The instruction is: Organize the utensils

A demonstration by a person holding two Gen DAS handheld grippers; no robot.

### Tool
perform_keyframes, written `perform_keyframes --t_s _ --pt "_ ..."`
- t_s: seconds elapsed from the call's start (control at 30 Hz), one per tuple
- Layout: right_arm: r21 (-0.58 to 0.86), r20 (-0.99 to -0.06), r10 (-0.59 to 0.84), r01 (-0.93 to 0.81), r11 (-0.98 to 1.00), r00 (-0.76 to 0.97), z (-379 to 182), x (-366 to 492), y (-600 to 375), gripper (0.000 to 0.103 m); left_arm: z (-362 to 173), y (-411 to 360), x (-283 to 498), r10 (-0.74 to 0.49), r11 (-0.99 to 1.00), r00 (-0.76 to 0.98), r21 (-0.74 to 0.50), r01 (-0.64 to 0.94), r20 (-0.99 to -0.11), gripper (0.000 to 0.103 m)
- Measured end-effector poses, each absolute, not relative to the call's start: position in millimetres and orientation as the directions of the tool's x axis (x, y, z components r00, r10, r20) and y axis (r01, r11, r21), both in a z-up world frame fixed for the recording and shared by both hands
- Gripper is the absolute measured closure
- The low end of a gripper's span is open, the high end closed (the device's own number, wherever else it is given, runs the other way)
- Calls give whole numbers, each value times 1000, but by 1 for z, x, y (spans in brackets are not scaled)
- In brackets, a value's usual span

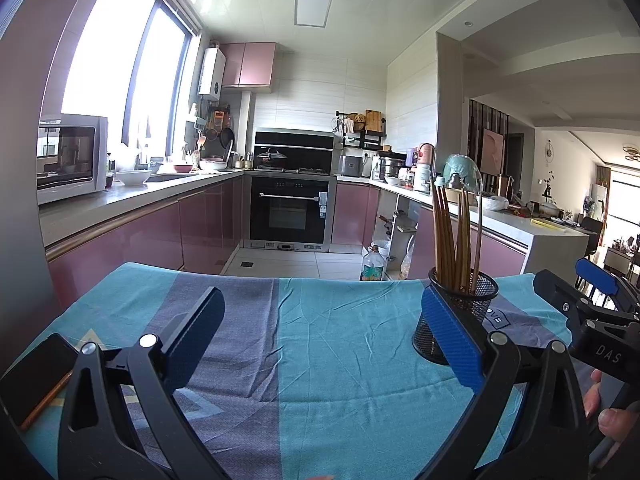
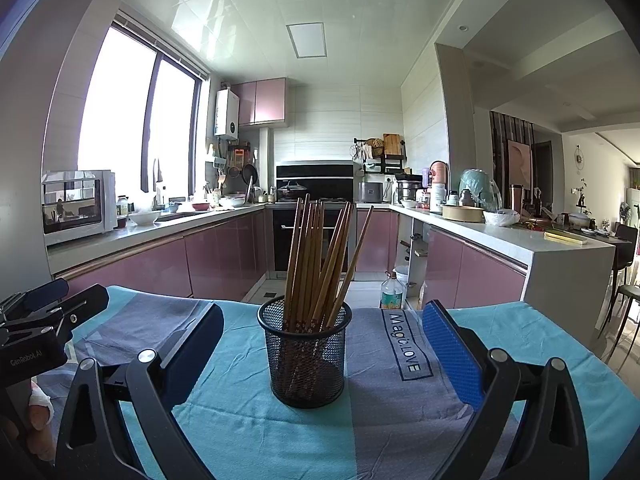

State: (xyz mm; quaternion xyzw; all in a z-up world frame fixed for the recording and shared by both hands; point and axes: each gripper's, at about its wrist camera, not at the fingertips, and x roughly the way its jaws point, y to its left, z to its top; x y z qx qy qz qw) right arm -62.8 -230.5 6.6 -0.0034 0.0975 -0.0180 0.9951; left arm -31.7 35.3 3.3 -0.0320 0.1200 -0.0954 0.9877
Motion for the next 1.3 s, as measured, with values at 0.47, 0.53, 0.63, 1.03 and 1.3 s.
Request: perform_keyframes --t_s 0.47,0.53,0.63,1.03,1.3 --pt "-12 -192 -37 36 999 981 5 -64 -230 7 3 35 -31 -200 979 951 -89 184 -234 6" --pt "-10 -192 -37 36 999 981 5 -63 -230 7 2 35 -30 -200 979 951 -89 184 -235 6" --pt "-11 -191 -39 38 999 981 4 -63 -230 7 2 35 -30 -199 979 951 -88 183 -236 6" --pt "-12 -189 -39 38 999 981 3 -64 -231 7 2 34 -32 -204 978 950 -90 187 -236 6" --pt "-9 -192 -38 37 999 981 2 -63 -231 7 1 33 -32 -198 980 952 -81 184 -233 6"
